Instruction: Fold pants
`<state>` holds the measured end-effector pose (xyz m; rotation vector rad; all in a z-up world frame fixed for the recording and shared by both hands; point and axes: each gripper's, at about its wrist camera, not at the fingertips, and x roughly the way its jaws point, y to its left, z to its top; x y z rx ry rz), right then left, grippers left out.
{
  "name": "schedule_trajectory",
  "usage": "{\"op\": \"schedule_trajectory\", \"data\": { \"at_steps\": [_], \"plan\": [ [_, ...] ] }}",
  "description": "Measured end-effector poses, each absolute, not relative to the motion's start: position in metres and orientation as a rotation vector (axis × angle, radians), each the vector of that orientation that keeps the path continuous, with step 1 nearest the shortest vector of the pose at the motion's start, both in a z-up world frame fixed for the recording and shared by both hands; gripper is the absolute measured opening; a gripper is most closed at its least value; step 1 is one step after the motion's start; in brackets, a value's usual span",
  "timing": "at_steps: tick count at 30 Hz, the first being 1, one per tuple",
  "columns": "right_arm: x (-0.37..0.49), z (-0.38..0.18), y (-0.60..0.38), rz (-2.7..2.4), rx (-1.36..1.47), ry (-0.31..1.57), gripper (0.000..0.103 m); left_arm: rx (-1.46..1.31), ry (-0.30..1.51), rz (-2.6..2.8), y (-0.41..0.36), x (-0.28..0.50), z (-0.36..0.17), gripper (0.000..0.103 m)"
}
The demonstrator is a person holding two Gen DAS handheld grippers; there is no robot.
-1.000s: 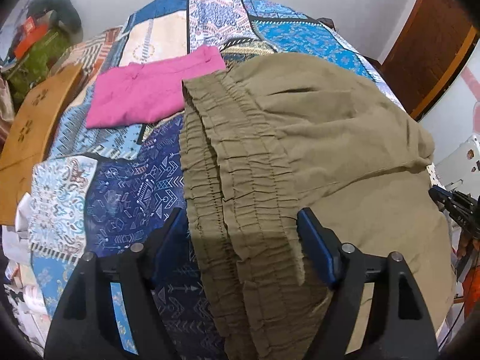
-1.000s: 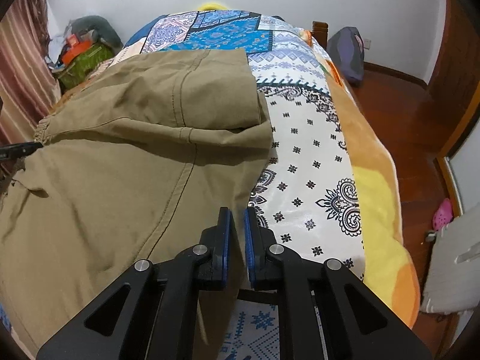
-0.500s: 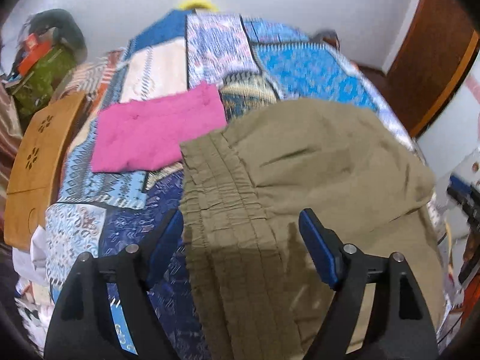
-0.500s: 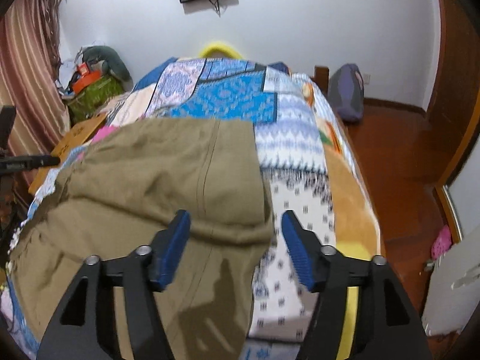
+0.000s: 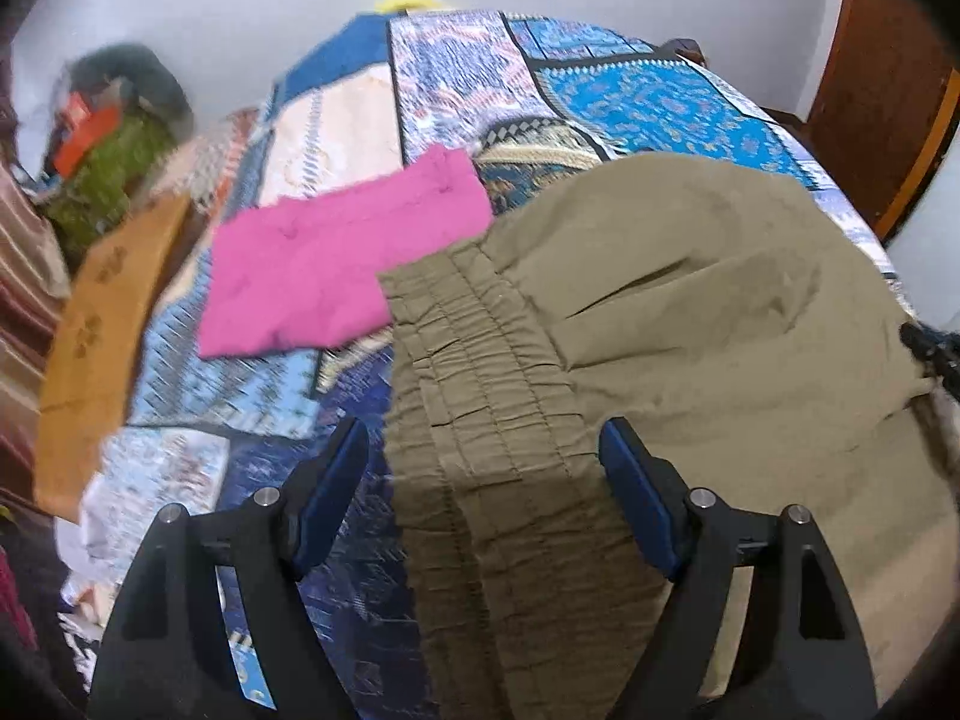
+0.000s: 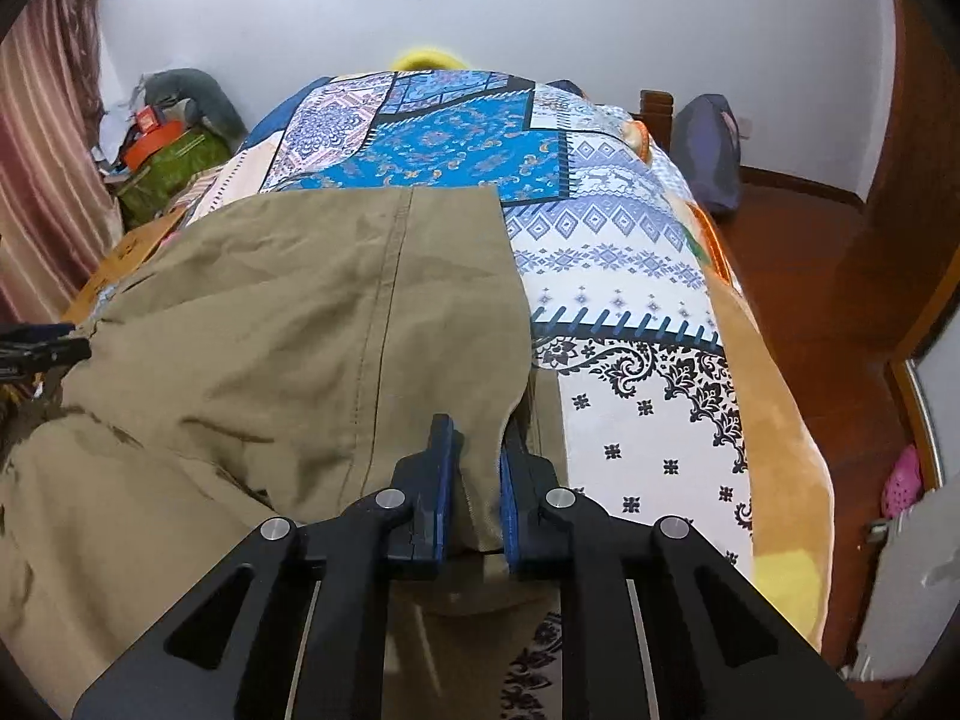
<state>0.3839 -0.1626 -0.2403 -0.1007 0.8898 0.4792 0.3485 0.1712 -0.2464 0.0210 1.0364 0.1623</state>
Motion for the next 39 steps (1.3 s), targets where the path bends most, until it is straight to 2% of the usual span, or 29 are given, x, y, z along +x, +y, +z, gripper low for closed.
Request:
{"op": "schedule_trajectory", "data": {
  "at_steps": [2,7,16,19,21,22,24,25,39],
  "plan": [
    [0.382,-0.244,-0.158,0.456,-0.197,0.878,0.006,0.031,1.030,0.179,0.172,0.349,-0.249,0.081],
    [0.386,-0.249,-0.155,0.436,-0.260,0.920,0.006,-0.001,1.057,0.171,0.178,0.353,-0.258,0.084],
    [0.381,-0.204,-0.170,0.491,-0.163,0.901,0.013,-0.028,0.980,0.138,0.186,0.336,-0.209,0.084],
    [0.383,-0.182,-0.171,0.513,-0.110,0.859,0.025,-0.022,0.952,0.151,0.195,0.342,-0.194,0.084],
    [0.385,-0.172,-0.167,0.520,-0.096,0.826,0.043,-0.016,0.942,0.161,0.201,0.351,-0.186,0.085],
    [0.387,-0.166,-0.165,0.520,-0.092,0.805,0.046,-0.018,0.943,0.162,0.204,0.355,-0.186,0.086],
    [0.396,-0.160,-0.157,0.504,-0.101,0.768,0.064,-0.026,0.947,0.161,0.210,0.366,-0.187,0.089],
    [0.401,-0.159,-0.154,0.500,-0.105,0.756,0.067,-0.031,0.953,0.171,0.213,0.374,-0.190,0.089],
    [0.504,-0.213,-0.115,0.535,-0.079,0.872,0.069,-0.134,1.114,0.135,0.236,0.438,-0.267,0.089]
  ]
}}
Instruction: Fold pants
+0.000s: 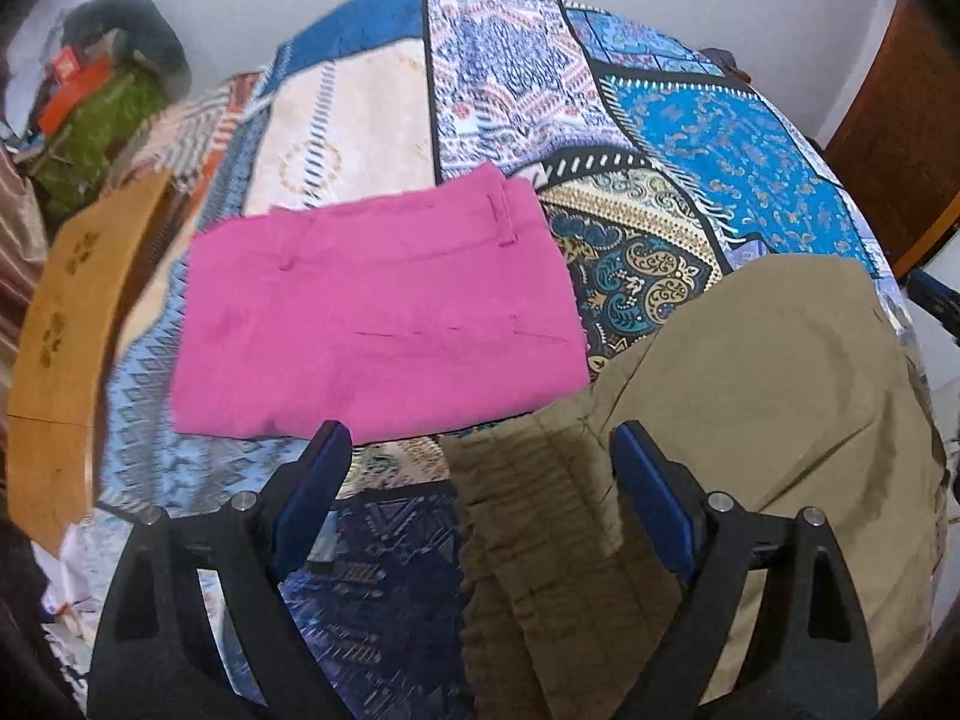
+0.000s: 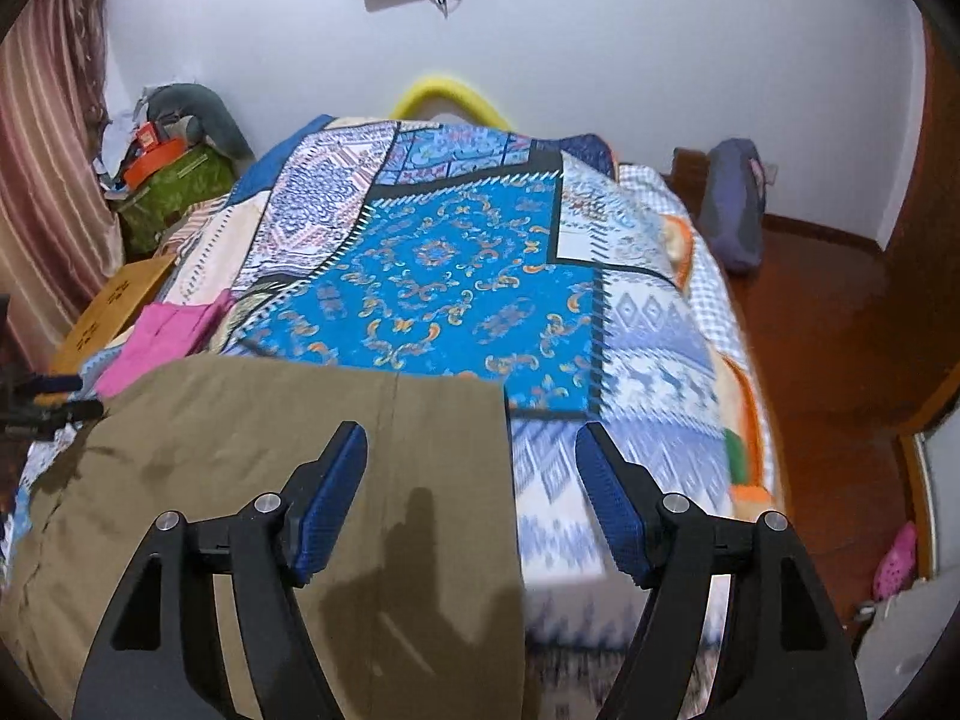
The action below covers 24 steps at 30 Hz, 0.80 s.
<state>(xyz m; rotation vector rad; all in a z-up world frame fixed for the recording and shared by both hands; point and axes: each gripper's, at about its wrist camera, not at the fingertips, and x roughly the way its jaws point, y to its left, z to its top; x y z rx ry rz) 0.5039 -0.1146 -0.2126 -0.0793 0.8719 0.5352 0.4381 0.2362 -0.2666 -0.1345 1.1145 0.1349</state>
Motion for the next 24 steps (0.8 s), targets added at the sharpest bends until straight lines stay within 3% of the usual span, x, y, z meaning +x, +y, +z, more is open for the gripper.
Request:
{"op": "schedule_trajectory", "data": {
  "at_steps": [5,8,9,10,12,18,24],
  "plan": [
    [0.527,-0.237,-0.103,0.570,-0.088,0.939,0.067,-0.187,1.121,0.095,0.237,0.443,-0.277,0.089],
    [0.530,-0.251,-0.091,0.603,-0.122,0.971,0.051,-0.226,1.125,0.061,0.238,0.446,-0.283,0.080],
    [0.529,-0.251,-0.090,0.606,-0.133,0.959,0.048,-0.251,1.127,0.040,0.239,0.446,-0.284,0.071],
    [0.527,-0.251,-0.087,0.616,-0.146,0.953,0.039,-0.281,1.130,0.017,0.240,0.447,-0.286,0.064],
    [0.528,-0.251,-0.084,0.574,-0.181,0.947,0.020,-0.282,1.122,0.027,0.239,0.448,-0.285,0.063],
    [0.524,-0.248,-0.088,0.538,-0.202,0.925,0.005,-0.217,1.103,0.058,0.233,0.444,-0.277,0.057],
    [0.521,-0.241,-0.079,0.486,-0.287,0.869,0.002,-0.110,1.095,0.096,0.233,0.441,-0.270,0.053]
  ]
}}
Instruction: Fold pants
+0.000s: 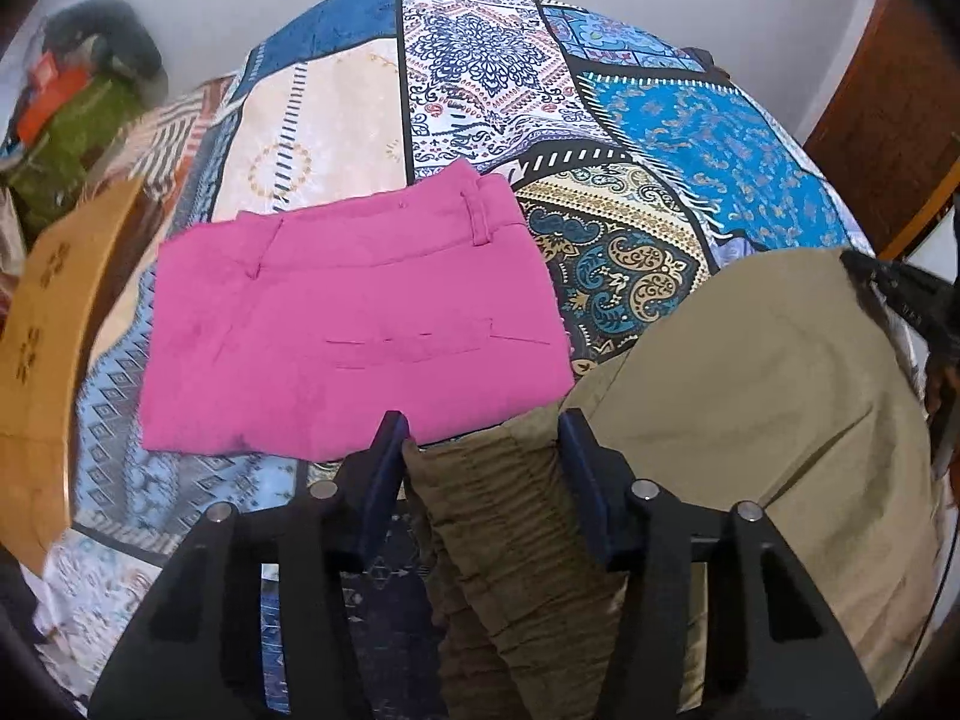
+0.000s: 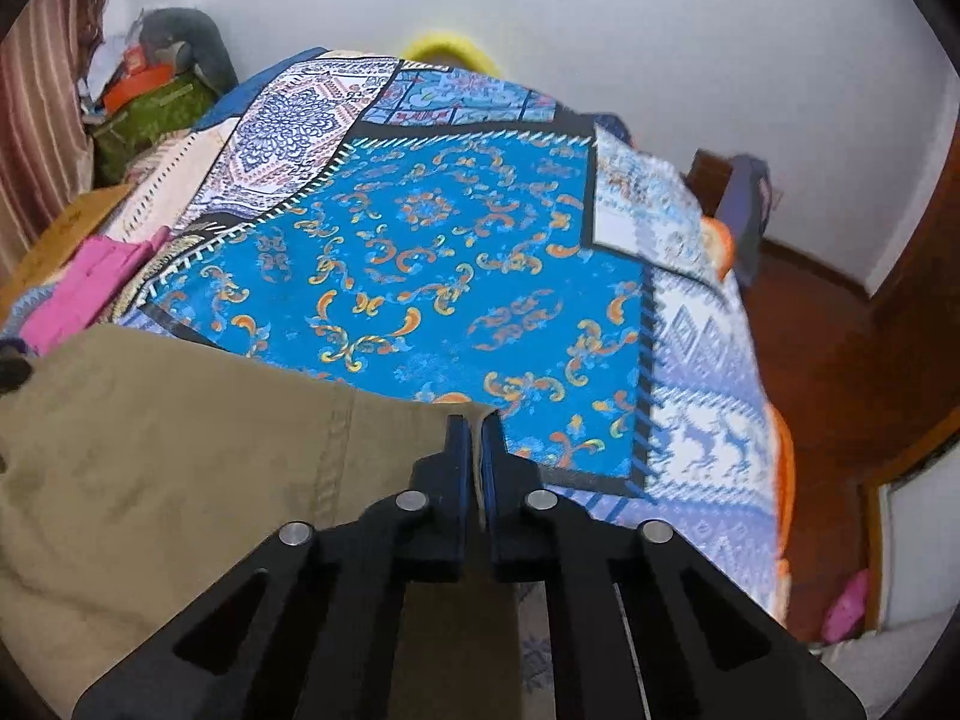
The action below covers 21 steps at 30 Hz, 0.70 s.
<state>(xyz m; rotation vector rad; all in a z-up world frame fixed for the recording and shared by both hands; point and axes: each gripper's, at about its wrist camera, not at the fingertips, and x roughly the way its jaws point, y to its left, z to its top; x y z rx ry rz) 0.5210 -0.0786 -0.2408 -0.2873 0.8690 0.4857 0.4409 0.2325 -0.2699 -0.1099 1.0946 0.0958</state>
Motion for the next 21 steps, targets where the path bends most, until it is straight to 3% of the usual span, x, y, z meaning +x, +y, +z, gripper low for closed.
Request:
{"op": "schedule_trajectory", "data": {
  "at_steps": [6,21],
  "plan": [
    [0.519,-0.222,-0.083,0.484,-0.261,0.840,0.002,-0.041,1.043,0.130,0.223,0.440,-0.247,0.049],
    [0.478,-0.109,-0.127,0.500,-0.096,0.673,0.002,-0.015,0.845,0.119,0.199,0.407,-0.129,0.045]
  ]
}}
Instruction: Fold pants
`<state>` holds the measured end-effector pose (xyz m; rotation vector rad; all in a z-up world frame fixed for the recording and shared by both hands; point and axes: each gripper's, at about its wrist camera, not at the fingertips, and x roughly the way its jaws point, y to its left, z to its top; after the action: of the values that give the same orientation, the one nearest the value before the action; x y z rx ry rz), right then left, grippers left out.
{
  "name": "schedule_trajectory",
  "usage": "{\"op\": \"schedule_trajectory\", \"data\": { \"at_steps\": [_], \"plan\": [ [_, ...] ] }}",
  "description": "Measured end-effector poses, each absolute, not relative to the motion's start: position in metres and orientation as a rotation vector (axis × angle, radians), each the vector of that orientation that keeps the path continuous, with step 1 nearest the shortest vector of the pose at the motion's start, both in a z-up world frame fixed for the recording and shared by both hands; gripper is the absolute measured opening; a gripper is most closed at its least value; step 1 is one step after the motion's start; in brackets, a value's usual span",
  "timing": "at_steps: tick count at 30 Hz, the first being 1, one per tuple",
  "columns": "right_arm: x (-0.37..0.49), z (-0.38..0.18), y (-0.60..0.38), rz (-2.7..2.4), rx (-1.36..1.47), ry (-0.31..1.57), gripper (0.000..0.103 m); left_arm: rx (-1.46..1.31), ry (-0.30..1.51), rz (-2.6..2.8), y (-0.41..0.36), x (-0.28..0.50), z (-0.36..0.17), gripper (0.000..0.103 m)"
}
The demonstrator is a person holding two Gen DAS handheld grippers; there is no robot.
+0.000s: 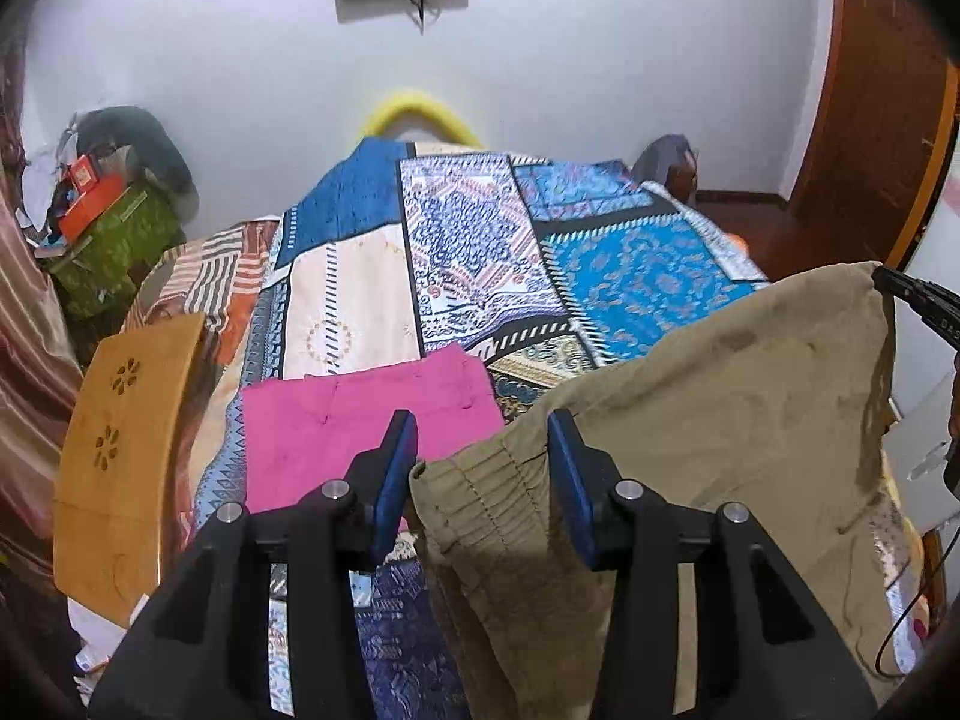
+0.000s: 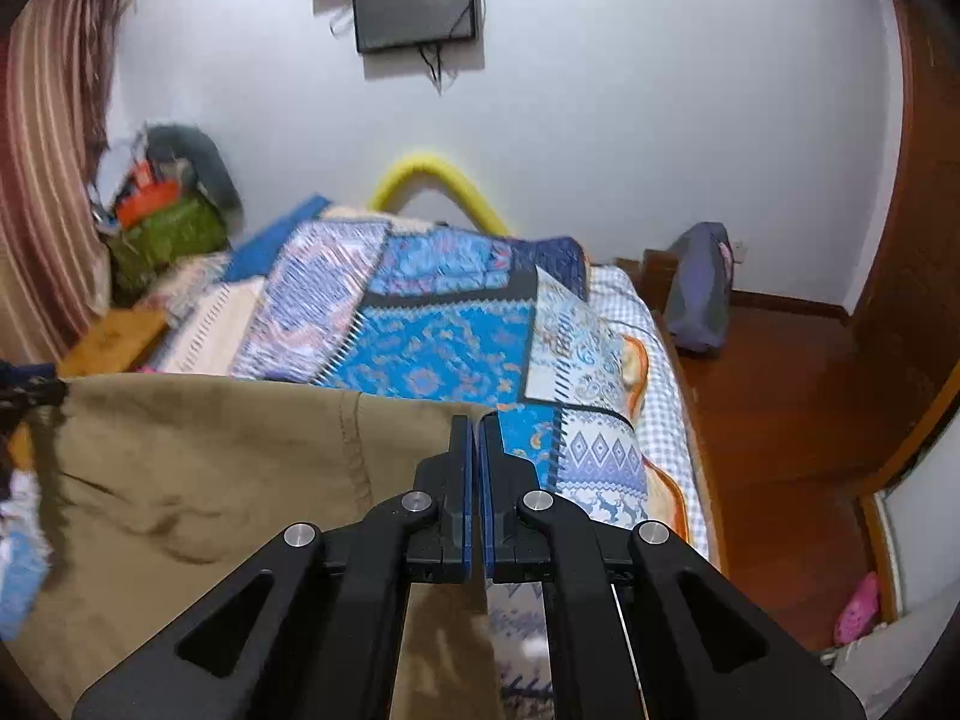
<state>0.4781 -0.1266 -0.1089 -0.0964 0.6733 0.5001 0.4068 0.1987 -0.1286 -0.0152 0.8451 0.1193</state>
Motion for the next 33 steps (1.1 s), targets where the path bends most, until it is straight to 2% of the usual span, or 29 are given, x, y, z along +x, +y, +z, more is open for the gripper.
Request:
{"op": "schedule_trajectory", "data": {
  "at_steps": [2,3,4,6,7,8,17,20,22,23,25,26,28,33],
  "plan": [
    [0.460,-0.097,-0.136,0.514,-0.096,0.653,0.002,-0.030,0.833,0.115,0.197,0.393,-0.122,0.044],
    [0.451,-0.093,-0.140,0.522,-0.089,0.648,0.002,-0.039,0.829,0.112,0.196,0.387,-0.119,0.040],
    [0.445,-0.090,-0.144,0.528,-0.080,0.645,0.002,-0.055,0.827,0.098,0.195,0.380,-0.115,0.027],
    [0.430,-0.083,-0.151,0.546,-0.063,0.641,0.002,-0.080,0.833,0.082,0.192,0.368,-0.110,0.025],
    [0.420,-0.079,-0.154,0.551,-0.063,0.635,0.002,-0.078,0.826,0.088,0.189,0.358,-0.107,0.018],
    [0.412,-0.076,-0.156,0.555,-0.066,0.629,0.002,-0.066,0.825,0.089,0.186,0.352,-0.106,0.015],
    [0.350,-0.087,-0.161,0.591,-0.115,0.645,0.002,-0.119,0.886,0.081,0.188,0.316,-0.122,0.016],
    [0.351,-0.097,-0.163,0.577,-0.110,0.667,0.002,-0.203,0.931,0.071,0.199,0.325,-0.133,0.033],
    [0.359,-0.102,-0.166,0.567,-0.091,0.678,0.002,-0.226,0.943,0.080,0.203,0.337,-0.141,0.053],
    [0.357,-0.102,-0.168,0.563,-0.083,0.679,0.002,-0.234,0.935,0.077,0.204,0.345,-0.144,0.056],
    [0.366,-0.107,-0.172,0.559,-0.061,0.686,0.002,-0.245,0.933,0.070,0.206,0.360,-0.149,0.070],
    [0.370,-0.110,-0.174,0.559,-0.052,0.687,0.002,-0.254,0.933,0.064,0.208,0.368,-0.152,0.073],
    [0.372,-0.113,-0.178,0.557,-0.051,0.688,0.002,-0.270,0.940,0.045,0.209,0.391,-0.159,0.087],
    [0.375,-0.123,-0.185,0.561,-0.054,0.694,0.002,-0.294,0.987,0.033,0.215,0.444,-0.186,0.089]
  ]
}}
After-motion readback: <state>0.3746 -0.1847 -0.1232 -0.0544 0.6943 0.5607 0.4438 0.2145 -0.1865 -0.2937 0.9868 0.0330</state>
